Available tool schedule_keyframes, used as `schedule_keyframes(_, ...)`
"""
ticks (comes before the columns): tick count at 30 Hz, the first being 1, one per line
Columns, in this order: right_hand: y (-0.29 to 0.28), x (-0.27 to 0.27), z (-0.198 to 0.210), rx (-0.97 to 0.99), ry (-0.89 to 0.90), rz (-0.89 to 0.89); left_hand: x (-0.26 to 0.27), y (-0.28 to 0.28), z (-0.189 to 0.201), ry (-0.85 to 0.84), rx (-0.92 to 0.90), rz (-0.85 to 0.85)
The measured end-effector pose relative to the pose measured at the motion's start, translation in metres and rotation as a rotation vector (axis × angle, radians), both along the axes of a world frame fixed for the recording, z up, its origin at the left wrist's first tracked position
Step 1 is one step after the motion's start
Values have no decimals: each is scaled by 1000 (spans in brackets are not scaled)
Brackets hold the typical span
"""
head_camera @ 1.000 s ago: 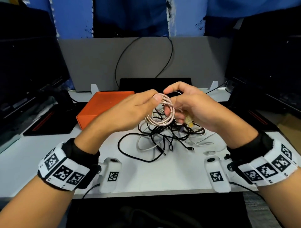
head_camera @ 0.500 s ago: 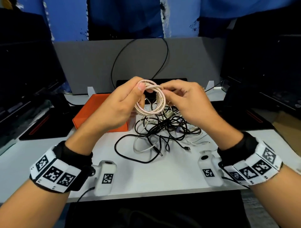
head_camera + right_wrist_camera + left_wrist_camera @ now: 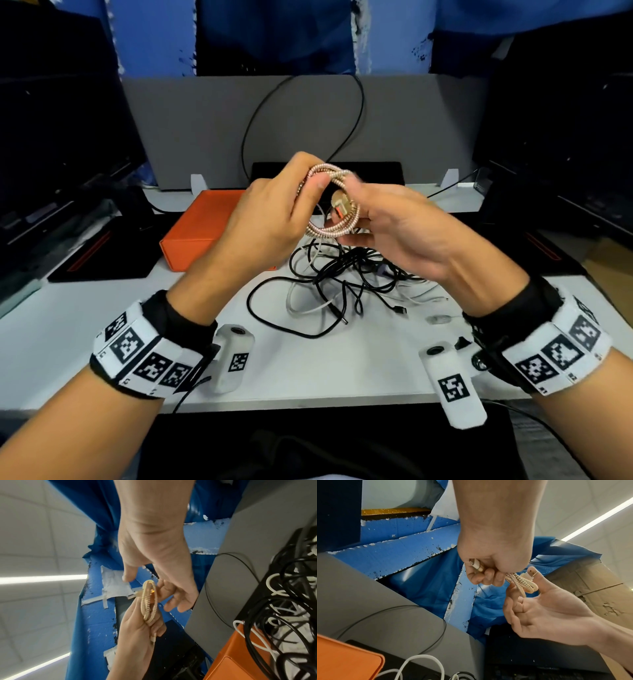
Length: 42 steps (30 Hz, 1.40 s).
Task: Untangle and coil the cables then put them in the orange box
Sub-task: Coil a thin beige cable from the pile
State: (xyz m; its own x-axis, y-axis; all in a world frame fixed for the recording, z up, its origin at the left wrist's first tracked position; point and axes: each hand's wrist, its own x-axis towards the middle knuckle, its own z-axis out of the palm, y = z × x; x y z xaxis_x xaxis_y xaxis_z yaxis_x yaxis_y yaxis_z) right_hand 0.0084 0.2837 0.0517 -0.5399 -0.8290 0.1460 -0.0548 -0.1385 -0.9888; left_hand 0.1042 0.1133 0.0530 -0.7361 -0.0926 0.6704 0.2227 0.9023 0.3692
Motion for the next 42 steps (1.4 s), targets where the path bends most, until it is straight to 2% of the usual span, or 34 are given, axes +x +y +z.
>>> schedule_keyframes(3,0,4,0,36,66,-2,-1,2,-3,-2,3,-10)
schedule_keyframes(10,-2,7,2,-111,-295,106,1,-6,3,-20,-82,-36)
schedule_keyframes(13,-3,10,5,-127,-334,140,4,-3,5,8,-72,16)
schedule_keyframes(16,-2,9,2,-89,-241,148,3,-3,9,-85,55,-61)
schedule_keyframes(22,1,1,-4,54,105,106,3,-20,18,-182,201,-153)
schedule_keyframes(27,17,-18,4,141,291,40,7,-34,20,-525,361,-360)
schedule_keyframes(29,20,-25,4,169,322,31,6,-36,18,-590,398,-385)
schedule_keyframes(35,17,-32,0,192,327,36,4,-40,14,-588,431,-372)
schedule_keyframes(39,-6,-47,0,324,279,83,-5,-55,11,-527,407,-216)
schedule_keyframes(40,-16,-52,-2,405,334,60,-8,-61,10,-519,390,-164)
schedule_keyframes(42,-40,-57,-9,656,624,60,-15,-72,8,-515,395,-85)
